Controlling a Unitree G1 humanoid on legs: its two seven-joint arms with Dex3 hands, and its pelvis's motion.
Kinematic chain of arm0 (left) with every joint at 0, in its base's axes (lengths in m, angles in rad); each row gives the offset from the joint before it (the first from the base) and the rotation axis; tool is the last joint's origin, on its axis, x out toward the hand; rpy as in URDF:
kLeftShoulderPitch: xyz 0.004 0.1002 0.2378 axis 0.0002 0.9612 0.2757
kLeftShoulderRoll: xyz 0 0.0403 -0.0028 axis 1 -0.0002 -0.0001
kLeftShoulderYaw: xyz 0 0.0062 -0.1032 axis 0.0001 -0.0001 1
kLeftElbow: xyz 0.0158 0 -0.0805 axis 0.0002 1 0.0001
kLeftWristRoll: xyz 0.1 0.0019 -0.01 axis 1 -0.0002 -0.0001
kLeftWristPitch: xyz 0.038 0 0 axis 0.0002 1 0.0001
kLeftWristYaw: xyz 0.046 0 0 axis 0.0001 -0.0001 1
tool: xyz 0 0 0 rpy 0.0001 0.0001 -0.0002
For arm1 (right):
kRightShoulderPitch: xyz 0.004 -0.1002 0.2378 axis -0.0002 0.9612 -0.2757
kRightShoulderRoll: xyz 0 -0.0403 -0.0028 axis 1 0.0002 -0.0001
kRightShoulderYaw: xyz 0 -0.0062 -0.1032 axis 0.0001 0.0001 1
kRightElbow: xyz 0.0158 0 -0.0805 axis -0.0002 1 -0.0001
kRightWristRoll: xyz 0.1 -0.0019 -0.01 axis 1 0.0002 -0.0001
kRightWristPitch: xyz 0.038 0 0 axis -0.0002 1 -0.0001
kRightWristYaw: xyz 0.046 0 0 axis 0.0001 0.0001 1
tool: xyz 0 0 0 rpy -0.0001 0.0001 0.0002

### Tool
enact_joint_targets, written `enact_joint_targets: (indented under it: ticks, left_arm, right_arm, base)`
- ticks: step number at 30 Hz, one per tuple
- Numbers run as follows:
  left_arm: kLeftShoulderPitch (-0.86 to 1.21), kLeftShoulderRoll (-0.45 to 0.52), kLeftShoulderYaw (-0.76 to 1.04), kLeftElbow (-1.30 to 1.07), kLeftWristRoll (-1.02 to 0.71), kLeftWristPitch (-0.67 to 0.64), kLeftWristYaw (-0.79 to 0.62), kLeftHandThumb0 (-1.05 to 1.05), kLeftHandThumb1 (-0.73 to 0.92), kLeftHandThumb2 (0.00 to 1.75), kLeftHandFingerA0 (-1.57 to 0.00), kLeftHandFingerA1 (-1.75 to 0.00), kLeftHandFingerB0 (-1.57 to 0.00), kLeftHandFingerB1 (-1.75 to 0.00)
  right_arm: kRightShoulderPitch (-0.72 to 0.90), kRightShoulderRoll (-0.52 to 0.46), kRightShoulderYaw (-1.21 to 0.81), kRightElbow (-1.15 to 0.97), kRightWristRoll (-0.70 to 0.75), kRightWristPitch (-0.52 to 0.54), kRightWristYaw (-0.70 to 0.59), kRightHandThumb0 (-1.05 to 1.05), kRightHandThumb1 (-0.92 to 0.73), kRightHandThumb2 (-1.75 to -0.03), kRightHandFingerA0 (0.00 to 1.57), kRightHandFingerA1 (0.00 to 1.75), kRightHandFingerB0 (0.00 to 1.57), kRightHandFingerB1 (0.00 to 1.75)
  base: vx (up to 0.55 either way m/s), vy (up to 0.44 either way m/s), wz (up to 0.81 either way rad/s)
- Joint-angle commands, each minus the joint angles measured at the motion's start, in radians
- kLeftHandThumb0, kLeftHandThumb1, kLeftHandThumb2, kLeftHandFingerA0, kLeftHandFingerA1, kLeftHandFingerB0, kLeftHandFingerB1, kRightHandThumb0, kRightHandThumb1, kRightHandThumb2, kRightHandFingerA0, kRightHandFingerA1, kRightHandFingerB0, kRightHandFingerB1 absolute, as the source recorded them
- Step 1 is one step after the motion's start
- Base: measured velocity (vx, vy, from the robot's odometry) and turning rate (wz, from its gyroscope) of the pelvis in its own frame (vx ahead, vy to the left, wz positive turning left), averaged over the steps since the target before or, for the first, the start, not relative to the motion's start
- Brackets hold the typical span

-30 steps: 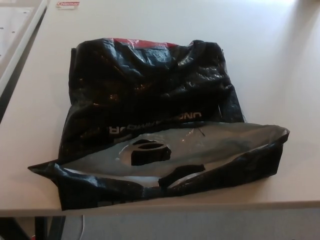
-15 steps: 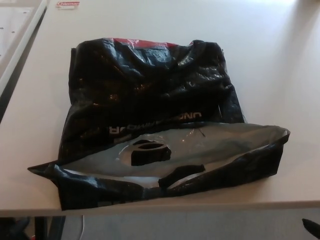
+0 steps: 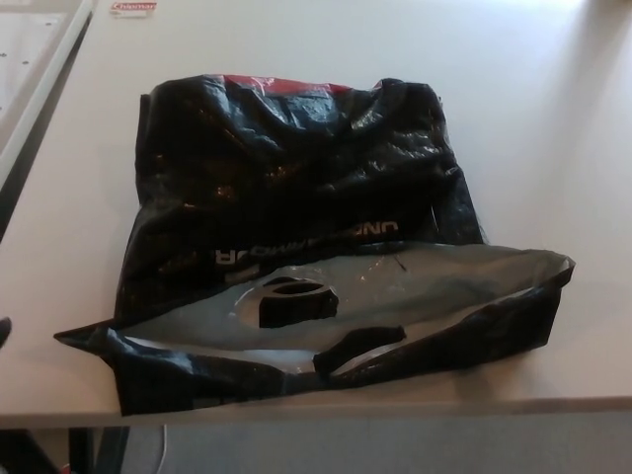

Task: A plastic bag is kept infront of the robot in the middle of the desk and the robot uses both its hands to grab it from the top and lifts it up and then releases it.

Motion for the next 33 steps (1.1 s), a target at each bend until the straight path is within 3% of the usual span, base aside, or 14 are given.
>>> enact_joint_targets:
  ticks: [1, 4, 7, 12, 13, 14, 16, 21, 22, 25, 29, 31, 32, 33]
  left_arm:
    - [-0.125, 0.051, 0.054, -0.01, -0.117, -0.056, 0.0, -0.15, 0.42, 0.53, -0.41, -0.37, -0.34, -0.32]
    - [-0.134, 0.049, 0.053, -0.01, -0.112, -0.036, -0.005, -0.18, 0.44, 0.54, -0.4, -0.37, -0.33, -0.33]
    - [-0.148, 0.03, 0.029, -0.002, -0.104, -0.009, -0.015, -0.17, 0.49, 0.55, -0.41, -0.36, -0.32, -0.32]
    - [-0.167, 0.043, 0.037, 0.053, -0.091, -0.038, -0.028, -0.16, 0.51, 0.57, -0.44, -0.36, -0.34, -0.33]
    - [-0.175, 0.061, 0.044, 0.09, -0.096, -0.06, -0.042, -0.12, 0.53, 0.56, -0.43, -0.35, -0.33, -0.32]
    - [-0.184, 0.072, 0.05, 0.119, -0.096, -0.079, -0.049, -0.12, 0.53, 0.56, -0.43, -0.35, -0.33, -0.32]
    - [-0.194, 0.09, 0.063, 0.167, -0.084, -0.112, -0.052, -0.12, 0.54, 0.56, -0.4, -0.34, -0.32, -0.31]
    - [-0.215, 0.123, 0.07, 0.274, -0.079, -0.143, -0.066, -0.16, 0.54, 0.56, -0.41, -0.34, -0.33, -0.32]
    - [-0.215, 0.123, 0.064, 0.279, -0.08, -0.13, -0.068, -0.12, 0.54, 0.56, -0.4, -0.34, -0.34, -0.32]
    - [-0.23, 0.125, 0.045, 0.314, -0.075, -0.102, -0.072, -0.16, 0.53, 0.56, -0.39, -0.33, -0.32, -0.31]
    - [-0.245, 0.119, 0.024, 0.362, -0.094, -0.066, -0.088, -0.24, 0.52, 0.56, -0.41, -0.34, -0.3, -0.31]
    - [-0.271, 0.116, 0.022, 0.406, -0.067, -0.05, -0.072, -0.26, 0.51, 0.55, -0.44, -0.35, -0.3, -0.31]
    - [-0.293, 0.115, 0.021, 0.444, -0.069, -0.057, -0.071, -0.21, 0.52, 0.55, -0.44, -0.35, -0.29, -0.31]
    - [-0.318, 0.119, 0.021, 0.488, -0.074, -0.065, -0.073, -0.08, 0.38, 0.83, -0.28, -0.53, -0.14, -0.47]
  right_arm:
    - [-0.013, 0.005, -0.045, -0.117, -0.228, 0.049, -0.102, -0.61, -0.4, -0.75, 0.09, 0.23, 0.08, 0.11]
    - [-0.017, 0.007, -0.04, -0.14, -0.199, 0.066, -0.072, -0.62, -0.41, -0.76, 0.09, 0.21, 0.08, 0.11]
    - [-0.082, 0.0, -0.035, -0.177, -0.154, 0.112, -0.024, -0.58, -0.37, -0.76, 0.03, 0.4, 0.01, 0.2]
    - [-0.242, -0.025, -0.029, -0.048, -0.14, 0.17, -0.027, -0.63, -0.38, -0.73, 0.13, 0.4, 0.05, 0.22]
    - [-0.312, -0.033, -0.023, 0.04, -0.098, 0.2, -0.003, -0.64, -0.38, -0.75, 0.23, 0.44, 0.04, 0.23]
    - [-0.356, -0.04, -0.02, 0.105, -0.081, 0.207, 0.0, -0.61, -0.45, -0.55, 0.36, 0.36, 0.09, 0.23]
    - [-0.41, -0.051, -0.017, 0.205, -0.088, 0.198, -0.022, -0.66, -0.4, -0.72, 0.33, 0.46, 0.07, 0.32]
    - [-0.501, -0.056, -0.003, 0.438, -0.043, 0.185, -0.013, -0.56, -0.46, -0.54, 0.31, 0.32, 0.09, 0.26]
    - [-0.516, -0.057, 0.002, 0.47, -0.039, 0.192, -0.003, -0.61, -0.39, -0.74, 0.26, 0.44, 0.05, 0.24]
    - [-0.562, -0.066, 0.02, 0.568, -0.051, 0.181, -0.024, -0.64, -0.4, -0.74, 0.26, 0.43, 0.05, 0.26]
    - [-0.594, -0.07, 0.034, 0.622, -0.008, 0.193, 0.021, -0.61, -0.4, -0.72, 0.21, 0.43, 0.08, 0.22]
    - [-0.612, -0.071, 0.039, 0.644, 0.006, 0.214, 0.031, -0.58, -0.51, -0.55, 0.31, 0.33, 0.07, 0.25]
    - [-0.632, -0.073, 0.04, 0.658, 0.023, 0.227, 0.046, -0.62, -0.43, -0.75, 0.2, 0.43, 0.07, 0.23]
    - [-0.643, -0.067, 0.037, 0.663, 0.046, 0.252, 0.066, -0.61, -0.42, -0.73, 0.11, 0.4, 0.05, 0.24]
  base:
    - [0.0, 0.0, 0.0]
    - [0.0, 0.0, 0.0]
    - [0.0, 0.0, 0.0]
    - [0.0, 0.0, 0.0]
    - [0.0, 0.0, 0.0]
    - [0.0, 0.0, 0.0]
    - [0.0, 0.0, 0.0]
    - [0.0, 0.0, 0.0]
    - [0.0, 0.0, 0.0]
    - [0.0, 0.0, 0.0]
    - [0.0, 0.0, 0.0]
    - [0.0, 0.0, 0.0]
    - [0.0, 0.0, 0.0]
    - [0.0, 0.0, 0.0]
